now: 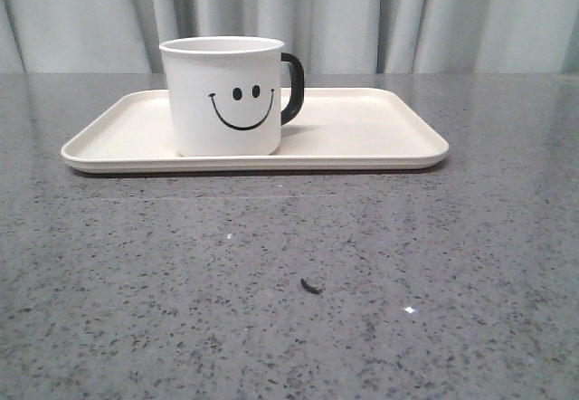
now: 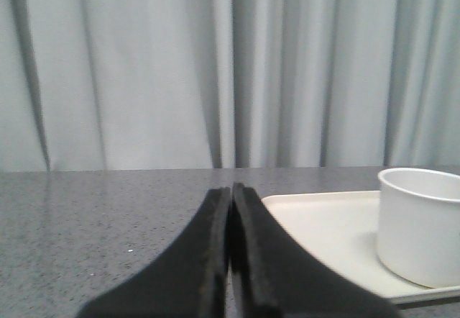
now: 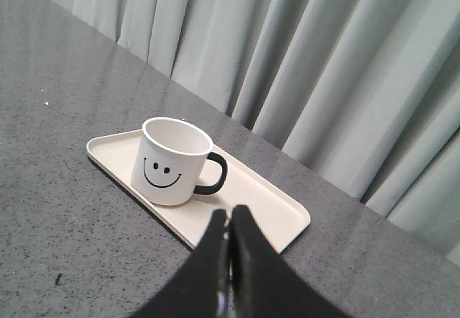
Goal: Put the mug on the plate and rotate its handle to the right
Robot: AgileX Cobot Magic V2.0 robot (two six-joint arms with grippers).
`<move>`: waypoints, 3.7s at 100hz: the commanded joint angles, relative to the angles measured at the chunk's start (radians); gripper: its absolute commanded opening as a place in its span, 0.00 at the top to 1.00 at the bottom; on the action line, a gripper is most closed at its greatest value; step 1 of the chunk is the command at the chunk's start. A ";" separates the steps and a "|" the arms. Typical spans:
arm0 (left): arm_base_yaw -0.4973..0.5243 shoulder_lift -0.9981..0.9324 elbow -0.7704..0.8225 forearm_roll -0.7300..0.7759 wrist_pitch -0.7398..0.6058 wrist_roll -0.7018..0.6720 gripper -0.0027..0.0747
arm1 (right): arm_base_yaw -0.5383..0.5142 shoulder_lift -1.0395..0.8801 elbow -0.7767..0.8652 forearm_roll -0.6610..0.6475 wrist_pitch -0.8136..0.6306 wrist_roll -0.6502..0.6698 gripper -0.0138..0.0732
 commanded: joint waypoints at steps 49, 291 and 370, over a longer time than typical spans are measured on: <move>0.207 -0.056 0.051 -0.016 0.022 0.006 0.99 | -0.006 0.011 -0.020 0.020 -0.078 0.001 0.91; 0.207 -0.055 0.051 -0.016 0.061 0.006 0.99 | -0.449 -0.185 0.566 -0.536 -0.610 0.825 0.91; 0.207 -0.055 0.051 -0.016 0.061 0.006 0.99 | -0.454 -0.185 0.568 -0.511 -0.509 0.809 0.91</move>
